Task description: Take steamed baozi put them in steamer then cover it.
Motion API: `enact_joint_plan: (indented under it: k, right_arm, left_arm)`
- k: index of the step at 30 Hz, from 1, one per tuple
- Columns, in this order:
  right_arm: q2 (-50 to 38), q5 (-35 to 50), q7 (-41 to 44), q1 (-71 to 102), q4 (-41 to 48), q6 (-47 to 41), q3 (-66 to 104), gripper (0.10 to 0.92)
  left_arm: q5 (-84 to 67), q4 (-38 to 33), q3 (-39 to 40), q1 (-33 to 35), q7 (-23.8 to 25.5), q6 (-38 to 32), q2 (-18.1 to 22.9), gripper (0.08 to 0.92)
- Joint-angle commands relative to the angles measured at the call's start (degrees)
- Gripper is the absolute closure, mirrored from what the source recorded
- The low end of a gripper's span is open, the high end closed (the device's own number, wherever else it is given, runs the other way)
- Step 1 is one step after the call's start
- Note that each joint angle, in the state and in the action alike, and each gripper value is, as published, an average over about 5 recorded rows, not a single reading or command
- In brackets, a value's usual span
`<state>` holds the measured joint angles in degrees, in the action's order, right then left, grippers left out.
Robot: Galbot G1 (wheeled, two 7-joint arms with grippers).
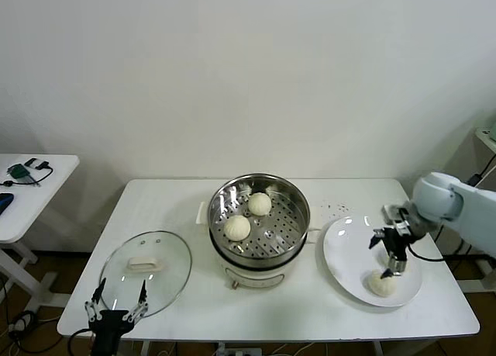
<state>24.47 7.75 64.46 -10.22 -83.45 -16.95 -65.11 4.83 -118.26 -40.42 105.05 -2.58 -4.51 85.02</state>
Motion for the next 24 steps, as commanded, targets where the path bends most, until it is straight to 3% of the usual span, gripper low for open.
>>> enact_joint_plan:
  k: [1,21,24]
  right_arm:
    - [-1.55,-6.17,-0.17,10.08,1.55,0.5,6.34,0.203]
    - [6.34,-6.73,-1.17,9.63,7.3,0.34,5.82,0.205]
    - [6.55,-6.71,-0.84,9.43,7.4,0.49,5.62,0.237]
  left_arm:
    - [0.44,0.28,0.12,0.17,-0.02,-0.1,0.24,0.177]
    - [0.6,1.09,-0.1,0.43,-0.07,-0.35,0.33,0.177]
    - [0.65,1.24,-0.04,0.36,-0.09,-0.37,0.36,0.177]
